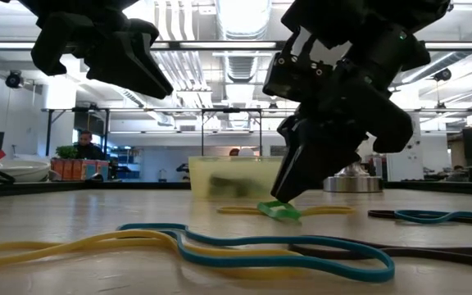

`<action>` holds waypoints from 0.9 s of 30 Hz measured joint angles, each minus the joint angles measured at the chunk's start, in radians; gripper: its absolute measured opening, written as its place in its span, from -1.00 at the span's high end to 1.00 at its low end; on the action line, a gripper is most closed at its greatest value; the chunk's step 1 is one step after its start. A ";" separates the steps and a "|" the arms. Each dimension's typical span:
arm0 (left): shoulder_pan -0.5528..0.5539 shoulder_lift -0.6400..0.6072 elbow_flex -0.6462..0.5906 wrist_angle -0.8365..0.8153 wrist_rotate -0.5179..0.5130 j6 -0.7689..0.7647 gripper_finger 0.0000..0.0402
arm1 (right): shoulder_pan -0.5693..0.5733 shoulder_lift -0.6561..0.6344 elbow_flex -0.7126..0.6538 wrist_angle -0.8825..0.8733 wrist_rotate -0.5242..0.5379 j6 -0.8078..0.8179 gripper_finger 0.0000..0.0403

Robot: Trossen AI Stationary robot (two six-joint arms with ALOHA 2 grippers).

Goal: Pick and place rubber bands into bin
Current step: Put the green rubber band into the yellow bin

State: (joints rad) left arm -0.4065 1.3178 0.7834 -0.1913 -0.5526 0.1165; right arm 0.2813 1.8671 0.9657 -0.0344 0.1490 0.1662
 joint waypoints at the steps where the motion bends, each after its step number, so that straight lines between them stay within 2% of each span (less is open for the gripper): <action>1: 0.000 0.000 0.000 0.000 0.000 0.000 0.58 | 0.000 0.000 -0.001 0.003 0.000 0.002 0.45; 27: 0.000 0.000 0.000 0.000 0.000 0.001 0.58 | 0.003 0.002 -0.034 0.072 0.000 0.071 0.46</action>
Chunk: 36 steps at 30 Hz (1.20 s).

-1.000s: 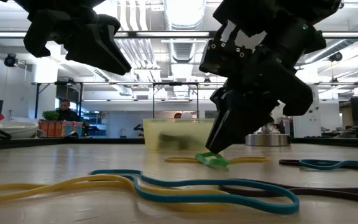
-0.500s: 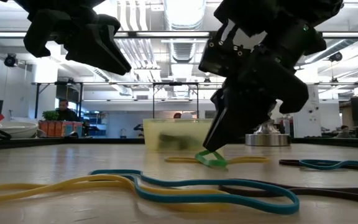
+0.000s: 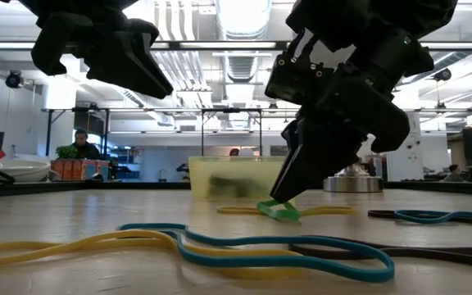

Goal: Pick and place rubber bands into bin
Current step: Put the green rubber band into the yellow bin

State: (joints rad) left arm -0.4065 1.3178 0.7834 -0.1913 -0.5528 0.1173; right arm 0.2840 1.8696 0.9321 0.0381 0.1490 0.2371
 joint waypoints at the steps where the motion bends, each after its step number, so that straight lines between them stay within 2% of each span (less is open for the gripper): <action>1: 0.000 0.000 0.000 0.000 0.000 0.000 0.58 | 0.000 0.010 0.000 0.009 0.000 0.000 0.47; 11: 0.000 0.000 0.000 0.001 0.000 0.000 0.58 | 0.000 0.130 0.068 0.008 0.007 -0.052 0.49; 16: 0.000 0.000 0.000 0.000 0.000 0.001 0.58 | 0.000 0.112 0.085 -0.018 0.005 -0.089 0.59; 23: 0.000 0.000 0.000 0.000 0.000 0.001 0.58 | 0.009 0.085 0.082 -0.033 0.004 -0.166 0.93; 33: 0.000 0.000 0.000 -0.001 0.000 0.001 0.58 | 0.013 0.074 0.109 -0.069 0.018 -0.212 0.96; 36: 0.000 0.000 0.000 0.000 0.000 0.001 0.58 | 0.015 0.056 0.128 -0.102 0.053 -0.220 0.96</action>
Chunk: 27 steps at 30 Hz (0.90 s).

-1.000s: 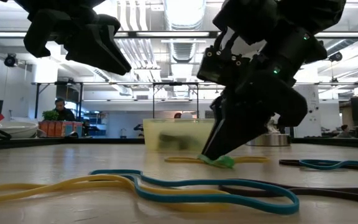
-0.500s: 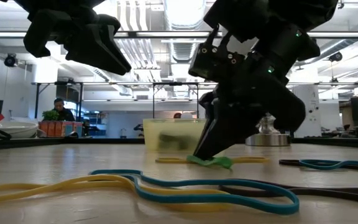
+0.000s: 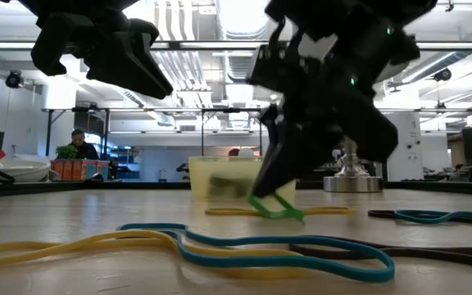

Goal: Pick and place rubber bands into bin
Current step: Put the green rubber band into the yellow bin

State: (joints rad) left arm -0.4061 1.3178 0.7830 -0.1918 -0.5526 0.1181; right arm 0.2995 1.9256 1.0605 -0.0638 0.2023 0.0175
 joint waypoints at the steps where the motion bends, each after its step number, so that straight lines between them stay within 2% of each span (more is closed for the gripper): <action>1: 0.000 0.000 0.000 0.000 0.000 0.000 0.58 | 0.003 -0.007 0.007 -0.012 0.013 -0.008 0.96; 12: 0.000 0.000 -0.001 0.000 0.000 0.000 0.58 | 0.015 -0.044 0.101 -0.125 0.142 -0.151 0.96; 18: 0.000 0.000 -0.001 0.000 0.000 0.000 0.58 | 0.014 -0.045 0.177 -0.196 0.316 -0.238 0.96; 27: 0.000 0.000 -0.001 0.000 0.000 -0.001 0.58 | -0.018 -0.046 0.248 -0.197 0.612 -0.359 0.96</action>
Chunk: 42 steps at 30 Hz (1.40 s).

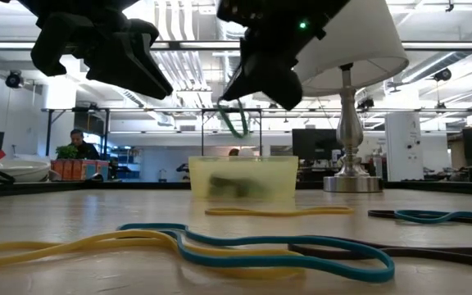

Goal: Pick and place rubber bands into bin
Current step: Put the green rubber band into the yellow bin

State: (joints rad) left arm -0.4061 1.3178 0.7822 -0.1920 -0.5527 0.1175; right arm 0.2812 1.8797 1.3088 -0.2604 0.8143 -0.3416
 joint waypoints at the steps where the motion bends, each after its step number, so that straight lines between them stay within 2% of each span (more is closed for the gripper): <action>1: 0.000 0.000 0.000 0.000 0.000 0.000 0.58 | -0.008 0.000 0.001 0.000 0.036 -0.006 0.96; 5: 0.000 0.000 0.000 0.000 0.000 0.000 0.58 | -0.050 0.000 0.001 0.001 0.136 -0.010 0.96; 11: 0.000 0.000 0.000 0.000 0.000 0.000 0.58 | -0.146 0.000 -0.003 0.002 0.132 0.025 0.96; 14: 0.000 0.000 0.000 0.000 0.000 0.000 0.58 | -0.202 0.000 -0.008 0.001 0.091 0.049 0.96; 22: 0.000 0.000 0.000 0.000 0.000 0.000 0.58 | -0.341 0.001 -0.012 -0.079 -0.115 0.170 0.96; 30: 0.000 0.000 0.000 0.000 0.000 0.000 0.58 | -0.390 0.001 -0.014 -0.135 -0.139 0.295 0.96; 35: 0.000 0.000 0.000 0.000 0.000 0.000 0.58 | -0.391 0.001 -0.016 -0.151 -0.144 0.290 0.95; 42: 0.000 0.000 0.000 0.000 0.000 0.000 0.58 | -0.391 0.001 -0.017 -0.155 -0.230 0.281 0.75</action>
State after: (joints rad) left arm -0.4062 1.3178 0.7822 -0.1917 -0.5526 0.1173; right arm -0.1097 1.8809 1.2919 -0.4156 0.5845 -0.0605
